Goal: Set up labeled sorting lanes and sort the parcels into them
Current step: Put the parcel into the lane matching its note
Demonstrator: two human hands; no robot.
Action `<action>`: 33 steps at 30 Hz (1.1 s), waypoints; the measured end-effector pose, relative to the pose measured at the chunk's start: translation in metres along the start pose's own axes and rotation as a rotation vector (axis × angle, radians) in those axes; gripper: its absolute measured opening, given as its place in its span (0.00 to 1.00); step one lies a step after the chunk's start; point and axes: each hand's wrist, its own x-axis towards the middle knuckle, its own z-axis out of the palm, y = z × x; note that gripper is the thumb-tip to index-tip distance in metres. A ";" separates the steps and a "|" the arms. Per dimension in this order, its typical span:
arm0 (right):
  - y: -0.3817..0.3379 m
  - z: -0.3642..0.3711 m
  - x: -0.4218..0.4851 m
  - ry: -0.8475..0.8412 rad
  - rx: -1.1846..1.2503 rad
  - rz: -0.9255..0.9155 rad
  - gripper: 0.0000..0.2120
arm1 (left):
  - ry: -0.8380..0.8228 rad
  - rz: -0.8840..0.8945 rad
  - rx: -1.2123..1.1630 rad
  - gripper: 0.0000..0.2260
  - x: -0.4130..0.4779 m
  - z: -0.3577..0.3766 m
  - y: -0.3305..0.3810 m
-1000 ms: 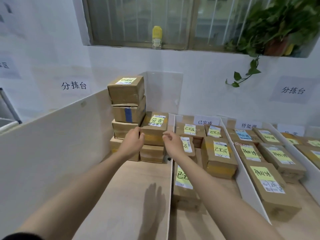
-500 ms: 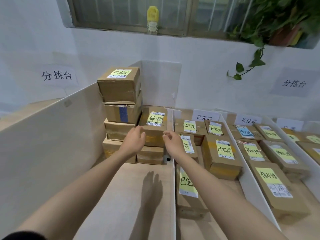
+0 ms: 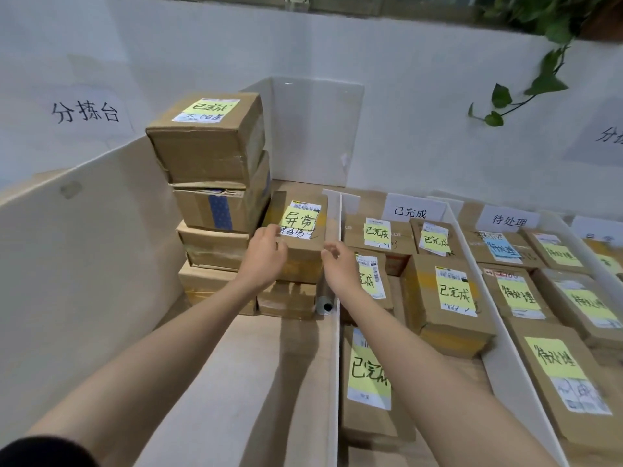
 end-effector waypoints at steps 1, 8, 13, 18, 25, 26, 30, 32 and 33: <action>0.001 0.002 0.007 0.006 0.015 0.010 0.14 | 0.008 -0.005 0.000 0.17 0.005 0.004 0.000; 0.005 0.014 0.040 0.007 0.097 0.031 0.13 | 0.024 -0.078 0.018 0.16 0.031 0.022 -0.010; 0.010 0.020 0.051 0.002 0.122 0.053 0.13 | 0.051 -0.086 0.051 0.16 0.039 0.029 -0.013; 0.013 0.024 0.055 0.027 0.180 0.078 0.13 | 0.059 -0.111 0.039 0.15 0.047 0.032 -0.014; 0.013 0.024 0.057 0.010 0.235 0.136 0.17 | 0.015 -0.170 -0.027 0.18 0.052 0.028 -0.014; 0.013 0.023 0.057 0.011 0.248 0.151 0.18 | 0.009 -0.183 -0.042 0.18 0.053 0.027 -0.014; 0.015 0.019 0.056 -0.008 0.285 0.199 0.19 | -0.022 -0.247 -0.121 0.20 0.054 0.023 -0.015; 0.016 0.019 0.056 -0.011 0.297 0.212 0.19 | -0.040 -0.270 -0.142 0.21 0.054 0.023 -0.014; 0.016 0.019 0.056 -0.010 0.305 0.220 0.20 | -0.050 -0.269 -0.146 0.21 0.053 0.022 -0.013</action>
